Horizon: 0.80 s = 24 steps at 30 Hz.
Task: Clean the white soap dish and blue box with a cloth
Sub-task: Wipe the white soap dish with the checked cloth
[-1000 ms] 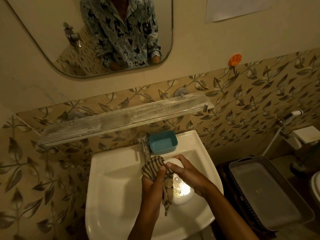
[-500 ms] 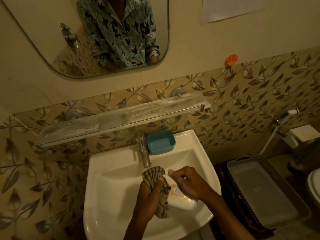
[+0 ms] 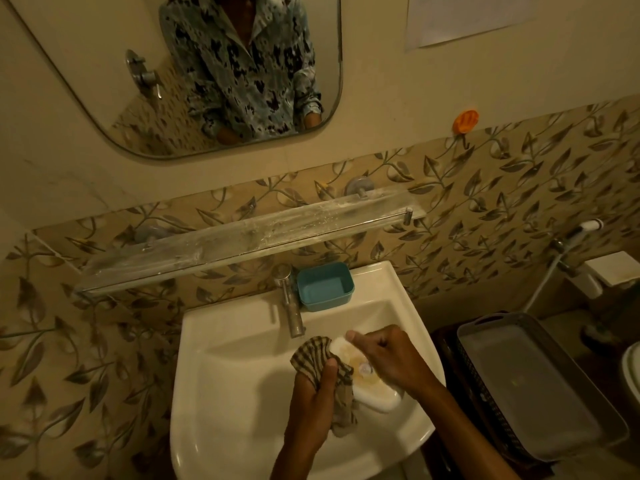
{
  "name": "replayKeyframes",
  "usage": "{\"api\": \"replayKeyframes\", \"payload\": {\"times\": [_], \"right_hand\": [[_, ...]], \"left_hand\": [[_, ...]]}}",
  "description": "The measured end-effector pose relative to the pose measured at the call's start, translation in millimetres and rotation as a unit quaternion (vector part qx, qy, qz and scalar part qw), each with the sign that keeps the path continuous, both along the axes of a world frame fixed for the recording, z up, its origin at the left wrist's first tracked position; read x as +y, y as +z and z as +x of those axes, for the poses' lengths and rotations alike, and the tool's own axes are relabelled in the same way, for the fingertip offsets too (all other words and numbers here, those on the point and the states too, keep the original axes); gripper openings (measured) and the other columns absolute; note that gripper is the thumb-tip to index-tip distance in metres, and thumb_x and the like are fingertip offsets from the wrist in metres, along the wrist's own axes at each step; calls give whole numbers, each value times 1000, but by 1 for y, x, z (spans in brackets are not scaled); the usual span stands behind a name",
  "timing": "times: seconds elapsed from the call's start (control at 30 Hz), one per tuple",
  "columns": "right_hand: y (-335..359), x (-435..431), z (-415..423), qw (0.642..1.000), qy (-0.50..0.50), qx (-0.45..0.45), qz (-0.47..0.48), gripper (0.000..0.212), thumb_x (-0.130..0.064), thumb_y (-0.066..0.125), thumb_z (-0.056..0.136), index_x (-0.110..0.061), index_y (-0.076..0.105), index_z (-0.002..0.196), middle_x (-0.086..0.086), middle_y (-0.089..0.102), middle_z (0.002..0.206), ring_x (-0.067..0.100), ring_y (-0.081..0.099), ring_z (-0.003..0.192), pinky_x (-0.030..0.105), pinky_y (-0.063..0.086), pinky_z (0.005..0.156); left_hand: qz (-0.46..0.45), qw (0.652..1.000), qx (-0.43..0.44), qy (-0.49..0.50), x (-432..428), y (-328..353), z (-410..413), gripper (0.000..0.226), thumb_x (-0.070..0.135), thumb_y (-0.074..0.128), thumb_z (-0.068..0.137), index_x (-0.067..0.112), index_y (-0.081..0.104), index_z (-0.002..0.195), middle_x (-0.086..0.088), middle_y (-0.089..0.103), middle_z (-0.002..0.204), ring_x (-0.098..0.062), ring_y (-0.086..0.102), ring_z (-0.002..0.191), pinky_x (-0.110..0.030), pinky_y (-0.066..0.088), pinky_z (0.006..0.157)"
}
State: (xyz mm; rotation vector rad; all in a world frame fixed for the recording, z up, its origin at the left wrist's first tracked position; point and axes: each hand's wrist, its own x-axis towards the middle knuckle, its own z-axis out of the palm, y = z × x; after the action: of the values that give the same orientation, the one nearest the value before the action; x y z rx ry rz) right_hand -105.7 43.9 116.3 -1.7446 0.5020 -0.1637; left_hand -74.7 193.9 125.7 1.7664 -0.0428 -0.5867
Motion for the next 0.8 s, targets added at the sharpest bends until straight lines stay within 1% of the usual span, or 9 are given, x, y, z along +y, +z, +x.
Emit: {"api": "replayKeyframes", "payload": {"times": [0.1, 0.2, 0.3, 0.43, 0.5, 0.57, 0.6, 0.67, 0.8], "right_hand": [[-7, -5, -3, 989, 123, 62, -48, 52, -51, 61, 85, -6, 72, 62, 6, 73, 67, 15, 71, 65, 33, 57, 71], [-6, -9, 1, 983, 149, 85, -70, 56, -56, 57, 85, -4, 74, 71, 9, 75, 73, 16, 72, 69, 34, 58, 75], [2, -12, 7, 994, 84, 46, -51, 43, -41, 59, 90, -7, 75, 69, 7, 75, 71, 15, 72, 67, 33, 59, 73], [11, -16, 18, 991, -133, -14, 15, 45, -34, 58, 92, -16, 61, 51, -7, 63, 47, 4, 63, 50, 23, 47, 53], [12, -19, 22, 975, -214, -3, 63, 47, -37, 56, 93, -12, 54, 52, -5, 57, 47, 12, 60, 51, 24, 44, 54], [13, -25, 23, 964, -234, 15, 124, 45, -40, 53, 93, -10, 56, 60, 2, 62, 57, 19, 62, 59, 29, 49, 60], [13, -26, 23, 965, -217, 25, 143, 42, -40, 52, 94, -10, 62, 67, 4, 68, 66, 22, 67, 66, 33, 54, 65], [9, -26, 19, 972, -167, 33, 161, 32, -40, 48, 96, -16, 68, 87, 9, 73, 87, 25, 70, 83, 43, 59, 76], [-2, -13, 11, 982, -76, 30, 171, 26, -41, 40, 99, -31, 64, 102, 6, 70, 101, 25, 68, 94, 48, 57, 84]], "left_hand": [[35, 997, -13, -72, 5, -2, 8, 9, 35, 53, 92, 32, 56, 100, 12, 65, 95, -1, 62, 89, -18, 50, 78], [65, 991, -15, -115, 4, -4, 14, 19, 42, 52, 91, 31, 59, 105, 8, 69, 99, -3, 65, 91, -23, 51, 84], [39, 997, -16, -63, -3, 1, 16, 16, 43, 54, 89, 29, 61, 94, 4, 72, 90, -13, 68, 83, -26, 52, 68], [14, 1000, 23, 7, -8, -2, 12, 20, 45, 56, 87, 30, 58, 100, -7, 72, 89, -27, 67, 71, -29, 51, 52], [16, 999, 20, -18, -6, -11, 9, 54, 62, 60, 76, 26, 56, 116, -6, 70, 102, -19, 67, 82, -29, 56, 62], [30, 999, 12, -29, -4, -16, 4, 80, 70, 63, 65, 21, 52, 127, -1, 66, 115, -15, 63, 102, -37, 52, 91], [23, 1000, 12, -5, -5, -14, 3, 70, 59, 64, 72, 18, 53, 127, -1, 65, 117, -16, 62, 106, -38, 48, 97], [-6, 997, -17, 76, -7, -10, 6, 36, 32, 59, 88, 14, 58, 120, -3, 67, 110, -17, 62, 103, -32, 49, 92], [-12, 989, -105, 107, -15, 6, 21, 13, 25, 52, 93, 23, 58, 104, 8, 65, 93, -7, 63, 88, -10, 50, 68]]}}
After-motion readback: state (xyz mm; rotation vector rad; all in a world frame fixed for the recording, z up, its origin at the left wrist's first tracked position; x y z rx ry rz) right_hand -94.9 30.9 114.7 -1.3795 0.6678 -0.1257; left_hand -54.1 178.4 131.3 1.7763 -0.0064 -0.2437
